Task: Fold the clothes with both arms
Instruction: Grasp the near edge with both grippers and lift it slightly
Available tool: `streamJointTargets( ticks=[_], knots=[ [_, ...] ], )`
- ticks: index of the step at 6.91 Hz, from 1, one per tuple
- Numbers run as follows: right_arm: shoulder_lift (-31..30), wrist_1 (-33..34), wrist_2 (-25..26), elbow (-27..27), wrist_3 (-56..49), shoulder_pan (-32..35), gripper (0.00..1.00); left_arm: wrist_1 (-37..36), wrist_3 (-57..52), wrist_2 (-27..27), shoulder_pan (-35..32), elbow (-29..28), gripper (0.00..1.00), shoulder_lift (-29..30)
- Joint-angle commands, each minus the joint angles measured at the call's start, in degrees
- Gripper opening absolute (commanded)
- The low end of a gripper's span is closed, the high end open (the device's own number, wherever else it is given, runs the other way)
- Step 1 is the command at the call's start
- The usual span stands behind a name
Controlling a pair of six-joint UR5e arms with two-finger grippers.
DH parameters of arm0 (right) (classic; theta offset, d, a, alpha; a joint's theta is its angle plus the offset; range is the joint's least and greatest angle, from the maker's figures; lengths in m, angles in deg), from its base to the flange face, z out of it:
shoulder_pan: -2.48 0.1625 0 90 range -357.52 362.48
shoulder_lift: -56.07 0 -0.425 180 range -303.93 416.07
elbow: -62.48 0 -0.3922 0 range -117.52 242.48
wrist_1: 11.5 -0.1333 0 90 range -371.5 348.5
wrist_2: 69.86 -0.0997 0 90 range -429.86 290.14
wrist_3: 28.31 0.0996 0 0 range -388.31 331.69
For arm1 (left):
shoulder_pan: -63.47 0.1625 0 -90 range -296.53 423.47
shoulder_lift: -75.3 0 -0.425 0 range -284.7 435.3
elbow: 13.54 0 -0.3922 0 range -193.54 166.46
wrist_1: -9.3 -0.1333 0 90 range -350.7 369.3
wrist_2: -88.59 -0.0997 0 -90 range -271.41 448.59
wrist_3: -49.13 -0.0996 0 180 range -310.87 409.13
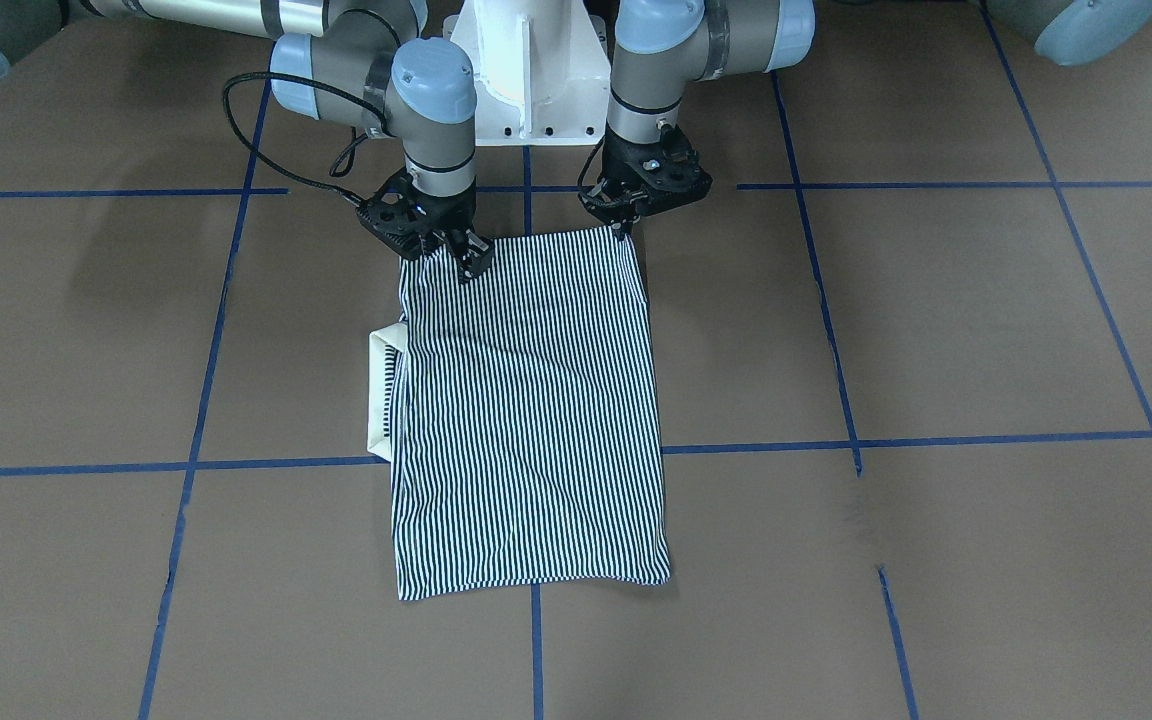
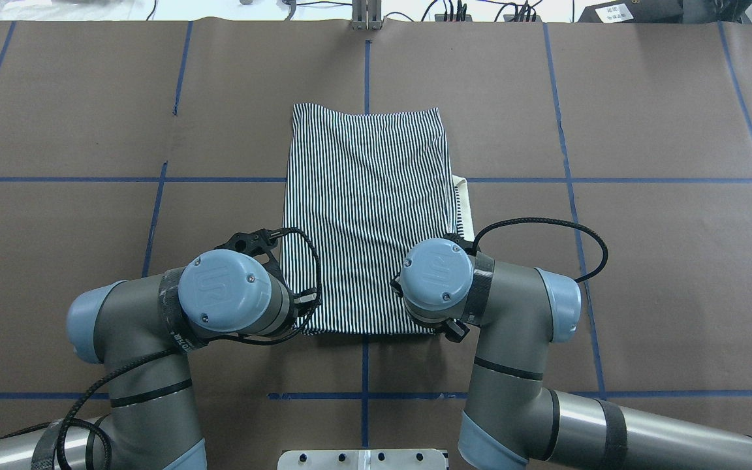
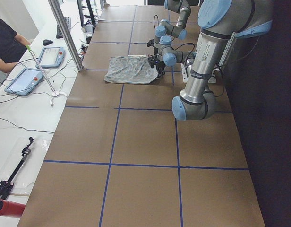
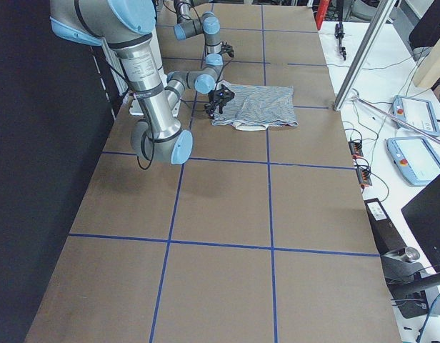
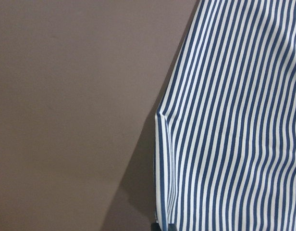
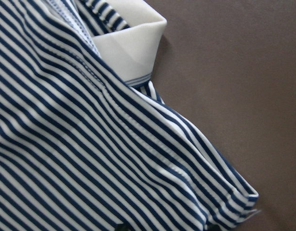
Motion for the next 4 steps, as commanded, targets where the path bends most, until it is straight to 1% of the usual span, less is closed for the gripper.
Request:
streamJointTargets(
  ticks=[1,4],
  knots=[
    [0.1,0.1,-0.2,0.0,-0.1,0.0,0.0,0.0,0.0,0.0,-0.1,0.0,0.0,0.0],
    [0.4,-0.2,-0.2,-0.8,0.0,0.1,0.0,-0.6,0.0,0.1,-0.3,0.0,0.0,0.2]
  ],
)
